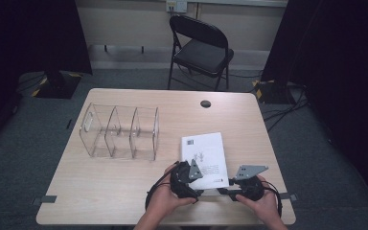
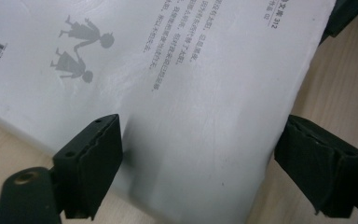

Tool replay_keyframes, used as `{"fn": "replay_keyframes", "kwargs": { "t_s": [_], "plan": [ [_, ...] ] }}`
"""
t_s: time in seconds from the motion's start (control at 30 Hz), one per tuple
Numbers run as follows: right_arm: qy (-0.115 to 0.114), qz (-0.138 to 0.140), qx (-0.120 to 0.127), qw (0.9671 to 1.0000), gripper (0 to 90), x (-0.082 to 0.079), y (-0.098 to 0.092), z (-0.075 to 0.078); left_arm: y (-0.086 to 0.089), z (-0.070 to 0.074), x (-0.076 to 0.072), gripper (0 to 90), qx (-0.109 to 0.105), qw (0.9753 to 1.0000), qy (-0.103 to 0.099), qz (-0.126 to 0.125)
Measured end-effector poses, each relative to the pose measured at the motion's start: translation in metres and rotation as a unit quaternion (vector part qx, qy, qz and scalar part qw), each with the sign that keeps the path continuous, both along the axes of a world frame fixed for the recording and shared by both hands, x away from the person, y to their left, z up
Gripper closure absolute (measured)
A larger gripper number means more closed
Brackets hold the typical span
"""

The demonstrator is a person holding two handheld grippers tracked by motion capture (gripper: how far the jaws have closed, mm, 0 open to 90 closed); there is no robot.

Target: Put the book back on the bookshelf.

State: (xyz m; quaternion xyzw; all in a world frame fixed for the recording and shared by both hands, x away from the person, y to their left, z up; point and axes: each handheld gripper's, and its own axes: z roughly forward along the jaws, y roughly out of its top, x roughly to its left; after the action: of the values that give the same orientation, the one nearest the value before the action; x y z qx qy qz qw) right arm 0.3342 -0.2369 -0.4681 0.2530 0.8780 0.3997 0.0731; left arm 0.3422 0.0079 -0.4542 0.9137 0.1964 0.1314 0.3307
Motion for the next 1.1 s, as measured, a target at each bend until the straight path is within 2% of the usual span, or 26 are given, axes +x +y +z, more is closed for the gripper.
{"fn": "replay_keyframes", "kwargs": {
  "t_s": [0.07,0.2,0.27,0.37,0.47,0.5,0.6,0.63,0.67,0.73,0.8,0.87,0.93,1.1],
  "plan": [
    [0.0,0.001,0.0,1.0,61.9,0.0,0.0,0.001,-0.003,0.0,0.001,12.9,0.009,0.9999,-0.011,0.0],
    [-0.002,0.003,0.003,1.0,61.9,0.001,0.0,0.002,-0.009,-0.003,0.002,6.4,0.013,0.9997,-0.021,-0.005],
    [0.0,0.003,0.005,1.0,62.2,0.002,0.0,0.003,-0.015,-0.003,0.002,3.2,0.028,0.9993,-0.024,0.004],
    [0.001,0.002,0.003,1.0,62.3,0.002,0.001,0.003,-0.021,-0.005,0.003,0.1,0.031,0.999,-0.029,0.013],
    [0.001,0.0,0.004,1.0,62.5,0.003,0.001,0.003,-0.023,-0.007,0.002,0.0,0.03,0.9986,-0.038,0.019],
    [0.0,-0.001,0.006,1.0,62.6,0.003,0.001,0.003,-0.025,-0.007,0.001,0.0,0.043,0.9979,-0.044,0.018],
    [0.001,-0.002,0.007,1.0,63.0,0.003,0.002,0.004,-0.028,-0.009,-0.001,0.0,0.037,0.9974,-0.053,0.032],
    [0.0,-0.001,0.006,1.0,63.1,0.003,0.002,0.004,-0.028,-0.009,-0.001,0.0,0.048,0.9967,-0.057,0.032],
    [0.001,-0.004,0.006,1.0,63.1,0.003,0.002,0.005,-0.029,-0.01,-0.001,0.0,0.044,0.9967,-0.06,0.032],
    [0.002,-0.004,0.006,1.0,63.2,0.003,0.002,0.004,-0.03,-0.01,-0.001,0.0,0.049,0.9963,-0.063,0.034],
    [0.009,-0.007,0.013,0.9999,64.2,0.004,0.002,0.004,-0.03,-0.011,-0.001,0.0,0.045,0.9961,-0.066,0.038],
    [0.007,-0.008,0.011,0.9999,64.3,0.004,0.003,0.005,-0.03,-0.012,-0.002,0.0,0.047,0.9957,-0.071,0.037],
    [0.009,-0.009,0.011,0.9999,64.3,0.004,0.003,0.006,-0.03,-0.013,-0.003,0.0,0.041,0.9955,-0.075,0.041],
    [0.01,-0.009,0.01,0.9999,64.3,0.004,0.003,0.005,-0.031,-0.011,-0.003,1.2,0.051,0.9952,-0.074,0.038]
  ]
}}
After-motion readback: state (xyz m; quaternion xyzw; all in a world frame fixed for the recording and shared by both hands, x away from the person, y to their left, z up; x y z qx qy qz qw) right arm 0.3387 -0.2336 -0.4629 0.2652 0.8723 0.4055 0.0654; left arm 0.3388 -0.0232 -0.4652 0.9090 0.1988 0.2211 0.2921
